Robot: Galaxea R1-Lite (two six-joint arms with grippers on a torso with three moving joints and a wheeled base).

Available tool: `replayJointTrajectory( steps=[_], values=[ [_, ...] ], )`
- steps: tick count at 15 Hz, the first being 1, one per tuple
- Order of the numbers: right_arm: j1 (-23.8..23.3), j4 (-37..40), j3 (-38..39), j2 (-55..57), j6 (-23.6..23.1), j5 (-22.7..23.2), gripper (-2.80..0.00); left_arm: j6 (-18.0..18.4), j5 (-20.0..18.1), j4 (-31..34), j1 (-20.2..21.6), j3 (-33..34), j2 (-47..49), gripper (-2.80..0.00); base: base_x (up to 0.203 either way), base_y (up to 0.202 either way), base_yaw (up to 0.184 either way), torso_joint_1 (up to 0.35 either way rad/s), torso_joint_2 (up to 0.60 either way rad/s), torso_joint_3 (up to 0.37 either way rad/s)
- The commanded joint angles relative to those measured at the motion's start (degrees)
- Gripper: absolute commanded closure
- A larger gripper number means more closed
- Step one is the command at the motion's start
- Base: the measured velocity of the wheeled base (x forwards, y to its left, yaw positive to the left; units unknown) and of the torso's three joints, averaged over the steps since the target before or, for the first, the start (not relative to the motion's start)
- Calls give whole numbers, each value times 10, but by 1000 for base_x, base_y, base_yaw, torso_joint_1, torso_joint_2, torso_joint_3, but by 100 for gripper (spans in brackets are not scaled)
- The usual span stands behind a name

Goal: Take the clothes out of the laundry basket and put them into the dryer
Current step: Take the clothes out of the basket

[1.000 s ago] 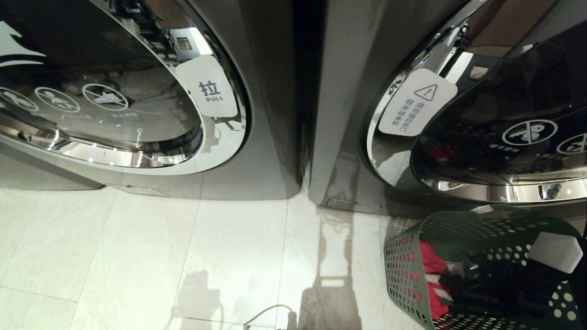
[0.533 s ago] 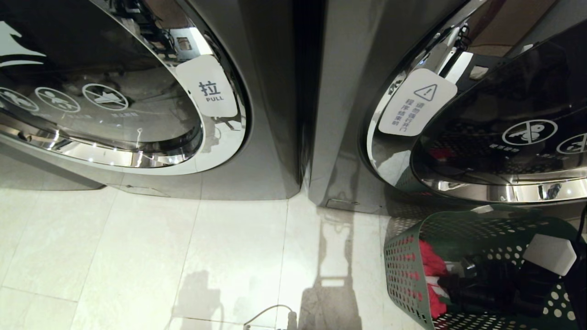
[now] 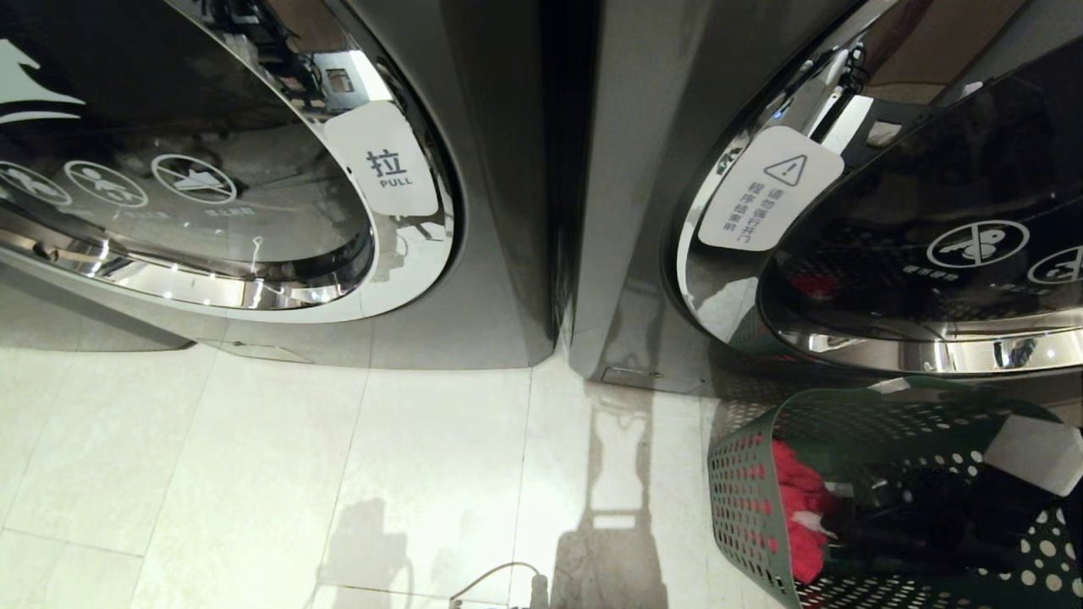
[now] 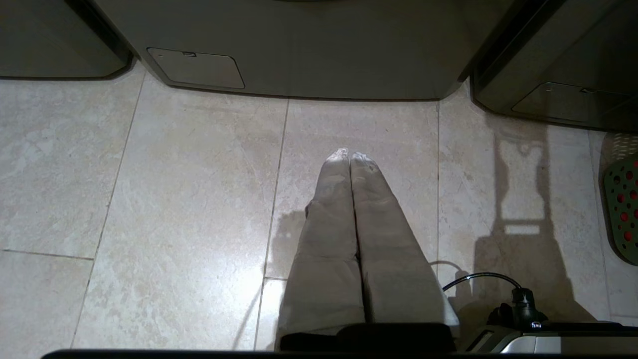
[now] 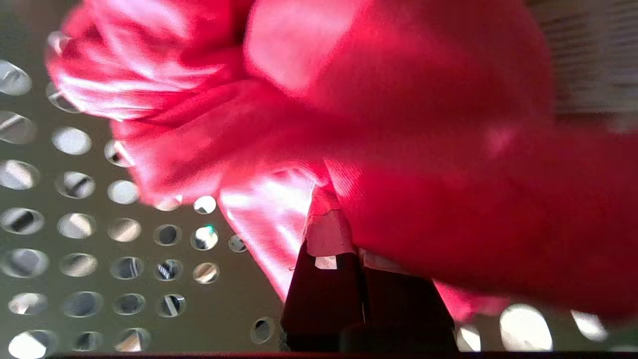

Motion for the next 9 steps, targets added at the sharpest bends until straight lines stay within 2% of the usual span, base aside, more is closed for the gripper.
replayJointTrajectory(
  steps=[1, 6, 9],
  values=[
    [-18, 0, 63, -87, 0, -10, 0, 0, 0, -1, 0, 18, -1, 0, 0, 0, 0, 0, 0, 0],
    [-75, 1, 219, -257, -6, -32, 0, 0, 0, -1, 0, 18, -1, 0, 0, 0, 0, 0, 0, 0],
    [-91, 1, 291, -366, -8, -47, 0, 0, 0, -1, 0, 18, -1, 0, 0, 0, 0, 0, 0, 0]
  ],
)
